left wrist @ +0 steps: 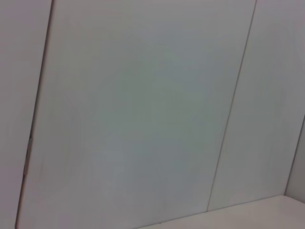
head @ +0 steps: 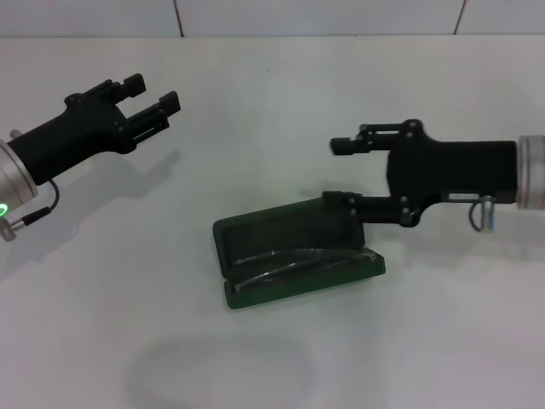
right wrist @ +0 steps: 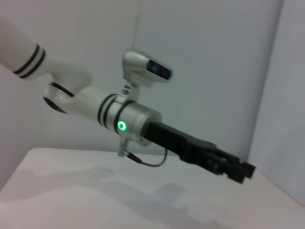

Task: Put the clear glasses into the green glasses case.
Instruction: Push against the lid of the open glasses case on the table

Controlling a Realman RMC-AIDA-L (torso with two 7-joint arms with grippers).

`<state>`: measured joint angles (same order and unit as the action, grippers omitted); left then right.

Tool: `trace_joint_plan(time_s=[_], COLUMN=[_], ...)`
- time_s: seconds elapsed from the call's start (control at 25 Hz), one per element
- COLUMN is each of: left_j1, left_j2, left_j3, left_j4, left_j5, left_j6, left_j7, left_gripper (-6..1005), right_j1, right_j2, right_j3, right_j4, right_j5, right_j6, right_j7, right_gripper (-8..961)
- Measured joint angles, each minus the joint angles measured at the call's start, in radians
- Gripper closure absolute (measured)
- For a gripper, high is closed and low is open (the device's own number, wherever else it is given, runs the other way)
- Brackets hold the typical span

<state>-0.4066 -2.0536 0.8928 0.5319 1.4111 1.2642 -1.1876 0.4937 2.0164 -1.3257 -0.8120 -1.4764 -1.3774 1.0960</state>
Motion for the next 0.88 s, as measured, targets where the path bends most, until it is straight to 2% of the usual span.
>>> trace_joint_plan(time_s=[0.16,0.32,0.44,0.68,0.88], left_j1=[-0.002,-0.01,-0.01,-0.01,-0.006], left_j2=[-0.002,-0.003,-0.004,-0.004,-0.004], left_j3=[0.0,0.0,0.0,0.0,0.0], left_j4=[-0.002,-0.002,-0.002,-0.003,-0.003], left_j5=[0.0,0.002,0.003,0.009,0.009], left_j6=[0.0,0.0,0.0,0.0,0.0], left_j7=[0.003,0.003,0.003,0.004,0.005], left_gripper=[299,299,299,299,299], right_j1=[0.034,0.074,0.081,0.085,0.092], right_j2=[-0.007,-0.001,-0.001,0.0,0.004], right_j3=[-0.001,-0.009,-0.013,-0.029,-0.091], right_j4=[0.046,0.063,0.057,0.058,0.059], right_j5=[-0.082,-0.193,-0.215,-0.232,-0.233], right_j6=[-0.032,-0.121,-0.176,-0.157,-0.106], right_j7=[0.029,0.055,0.056,0.058,0.077], right_gripper=[333,334,334,336,337])
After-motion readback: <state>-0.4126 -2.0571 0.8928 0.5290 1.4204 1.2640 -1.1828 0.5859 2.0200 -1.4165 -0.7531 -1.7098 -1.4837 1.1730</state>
